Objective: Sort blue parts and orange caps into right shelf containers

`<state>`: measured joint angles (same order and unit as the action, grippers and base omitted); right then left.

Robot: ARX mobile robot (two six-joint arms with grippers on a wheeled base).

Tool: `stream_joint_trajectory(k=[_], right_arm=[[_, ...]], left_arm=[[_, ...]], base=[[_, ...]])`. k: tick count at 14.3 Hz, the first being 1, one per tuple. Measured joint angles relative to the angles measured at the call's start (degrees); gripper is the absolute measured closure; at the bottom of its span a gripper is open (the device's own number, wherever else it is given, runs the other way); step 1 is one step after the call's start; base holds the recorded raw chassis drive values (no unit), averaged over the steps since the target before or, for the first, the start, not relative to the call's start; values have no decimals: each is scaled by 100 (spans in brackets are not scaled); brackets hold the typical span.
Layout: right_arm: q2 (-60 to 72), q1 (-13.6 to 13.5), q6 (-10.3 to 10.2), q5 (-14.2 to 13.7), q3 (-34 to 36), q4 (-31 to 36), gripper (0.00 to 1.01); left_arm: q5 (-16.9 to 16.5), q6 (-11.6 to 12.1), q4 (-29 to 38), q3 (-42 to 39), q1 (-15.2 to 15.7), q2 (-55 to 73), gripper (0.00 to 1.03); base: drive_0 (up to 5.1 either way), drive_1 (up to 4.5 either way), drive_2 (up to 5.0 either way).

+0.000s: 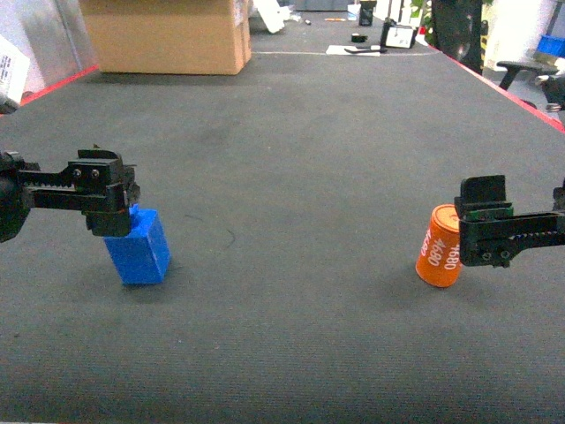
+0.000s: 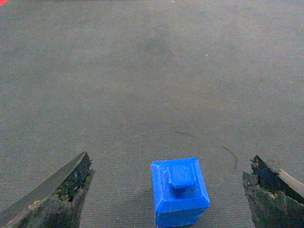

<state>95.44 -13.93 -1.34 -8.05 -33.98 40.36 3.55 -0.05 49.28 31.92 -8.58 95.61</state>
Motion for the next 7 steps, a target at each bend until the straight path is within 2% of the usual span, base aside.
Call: stream_joint_trajectory(k=[7], right_arm=[[800,-68,-79,-94,-341,260,3]], left_arm=[[-68,-70,140,422,-83,787,5]], base=[[0,0,0]])
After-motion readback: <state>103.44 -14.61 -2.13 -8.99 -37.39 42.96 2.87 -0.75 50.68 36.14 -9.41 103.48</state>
